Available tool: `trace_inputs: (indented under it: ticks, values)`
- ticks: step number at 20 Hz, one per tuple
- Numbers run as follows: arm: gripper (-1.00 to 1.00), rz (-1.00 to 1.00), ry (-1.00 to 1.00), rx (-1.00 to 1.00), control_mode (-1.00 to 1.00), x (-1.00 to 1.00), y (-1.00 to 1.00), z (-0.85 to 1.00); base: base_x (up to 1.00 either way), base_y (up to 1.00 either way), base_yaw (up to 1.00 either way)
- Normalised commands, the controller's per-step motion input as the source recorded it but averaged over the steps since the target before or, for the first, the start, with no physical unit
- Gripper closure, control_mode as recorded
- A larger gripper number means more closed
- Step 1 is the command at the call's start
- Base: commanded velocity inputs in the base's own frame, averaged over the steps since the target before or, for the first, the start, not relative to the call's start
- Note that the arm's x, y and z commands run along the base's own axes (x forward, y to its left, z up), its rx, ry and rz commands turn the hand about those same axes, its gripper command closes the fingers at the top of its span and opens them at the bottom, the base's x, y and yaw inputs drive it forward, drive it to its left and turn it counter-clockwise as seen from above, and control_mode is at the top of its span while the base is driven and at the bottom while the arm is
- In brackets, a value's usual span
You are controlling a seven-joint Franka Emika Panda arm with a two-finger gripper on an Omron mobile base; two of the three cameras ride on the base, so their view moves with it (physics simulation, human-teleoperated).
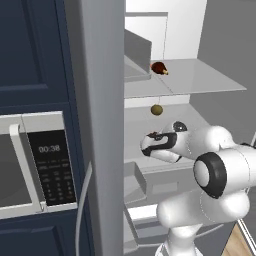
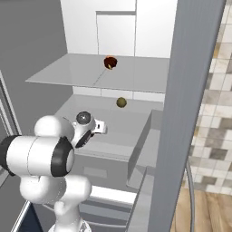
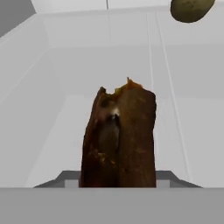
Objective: Transport the steak and sweet potato to the fridge. Place the steak on the rack containing meat and place the sweet potato on the rack containing the vegetable, ensuring meats and vegetables are on different racks.
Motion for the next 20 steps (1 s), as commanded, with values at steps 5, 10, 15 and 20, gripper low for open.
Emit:
trace_inputs:
  ticks: [5,10,15,20]
  values:
    - [1.00,0.00,0.00,0.00,-1.00,0.53,0.00,-0.29,0.00,0.00,0.00]
    - [-1.00,0.00,0.00,0.00,-1.00,0.49,0.00,-0.27,0.00,0.00,0.00]
    - [-1.00,0.00,-0.07,0.00,-1.00,0.08,0.00,-0.09,0.00,0.00,0.00]
    - [-1.00,0.00,-0.15,0.00,-1.00,-0.09,0.00,0.09,0.00,0.00,0.00]
